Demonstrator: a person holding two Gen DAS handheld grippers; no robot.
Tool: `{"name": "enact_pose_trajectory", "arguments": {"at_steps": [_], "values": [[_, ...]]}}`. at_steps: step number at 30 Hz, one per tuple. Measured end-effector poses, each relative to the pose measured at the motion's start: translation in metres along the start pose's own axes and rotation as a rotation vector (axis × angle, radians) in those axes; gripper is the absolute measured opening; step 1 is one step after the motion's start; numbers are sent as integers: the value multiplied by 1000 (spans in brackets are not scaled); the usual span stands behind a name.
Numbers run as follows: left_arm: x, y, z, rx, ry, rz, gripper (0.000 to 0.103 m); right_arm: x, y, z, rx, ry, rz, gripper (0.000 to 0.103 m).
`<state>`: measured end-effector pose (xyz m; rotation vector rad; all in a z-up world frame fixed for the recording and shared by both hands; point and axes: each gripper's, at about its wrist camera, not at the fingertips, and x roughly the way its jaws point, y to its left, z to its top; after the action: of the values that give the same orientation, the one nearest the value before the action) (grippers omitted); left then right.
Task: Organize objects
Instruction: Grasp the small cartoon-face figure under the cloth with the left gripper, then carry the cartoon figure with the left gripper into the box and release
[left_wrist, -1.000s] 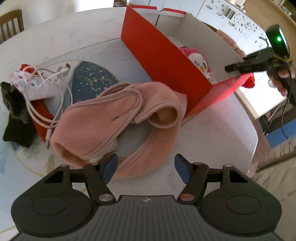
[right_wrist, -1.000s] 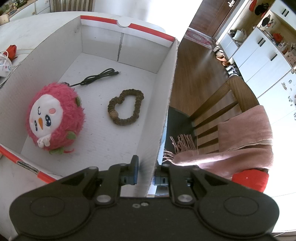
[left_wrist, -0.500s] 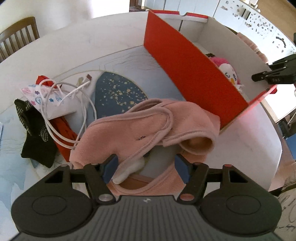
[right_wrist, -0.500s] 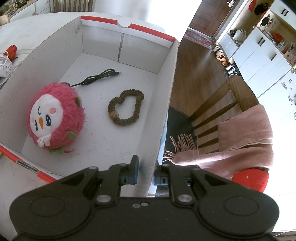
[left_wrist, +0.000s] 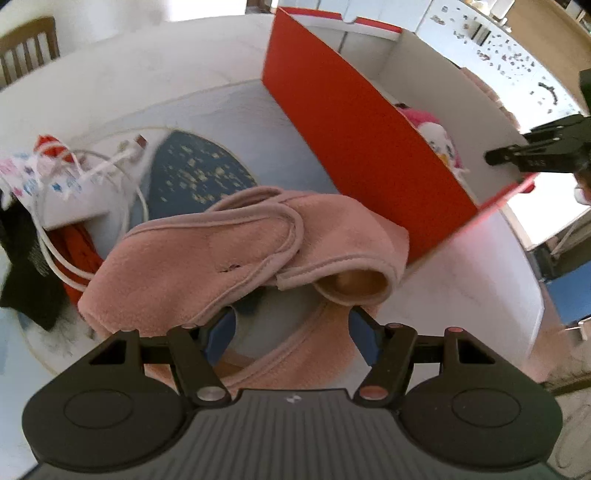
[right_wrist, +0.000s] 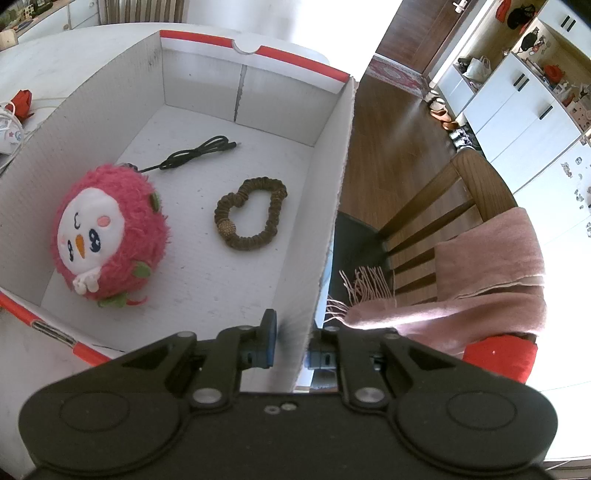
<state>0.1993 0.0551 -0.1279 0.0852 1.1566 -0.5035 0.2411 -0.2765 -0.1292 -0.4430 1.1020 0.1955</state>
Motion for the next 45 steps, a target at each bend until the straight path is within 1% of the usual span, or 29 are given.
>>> {"name": "enact_pose_trajectory", "arguments": {"at_steps": [7,9,14,18,19,21,22,23,27,30,36,39,45], "values": [[-14,11,10,13,-62,101,67,-2,0,0,5,1,3,12],[-15,14,11,30,-55,148,67,-1,0,-1,7,2,2,12],[-11,16,13,98,-58,230,67,-1,0,0,7,3,1,13],[-8,27,16,85,-62,245,65,-1,0,-1,8,3,1,13],[-7,30,16,78,-61,256,62,-1,0,-1,8,3,1,13],[-6,34,15,65,-57,279,45,-1,0,-1,8,3,1,13],[-6,37,15,53,-55,293,40,-1,0,-1,8,3,1,13],[-5,40,15,42,-55,298,33,-1,0,0,8,3,1,13],[-13,43,12,33,-79,289,29,-1,0,-1,8,3,1,13],[-21,41,8,33,-85,284,28,0,0,-1,8,5,0,13],[-44,33,2,10,-106,216,28,1,-2,-1,8,5,4,11],[-60,23,2,21,-128,185,28,1,-2,-1,8,5,4,11],[-86,1,17,58,-172,107,28,1,-3,-1,7,5,5,10]]}}
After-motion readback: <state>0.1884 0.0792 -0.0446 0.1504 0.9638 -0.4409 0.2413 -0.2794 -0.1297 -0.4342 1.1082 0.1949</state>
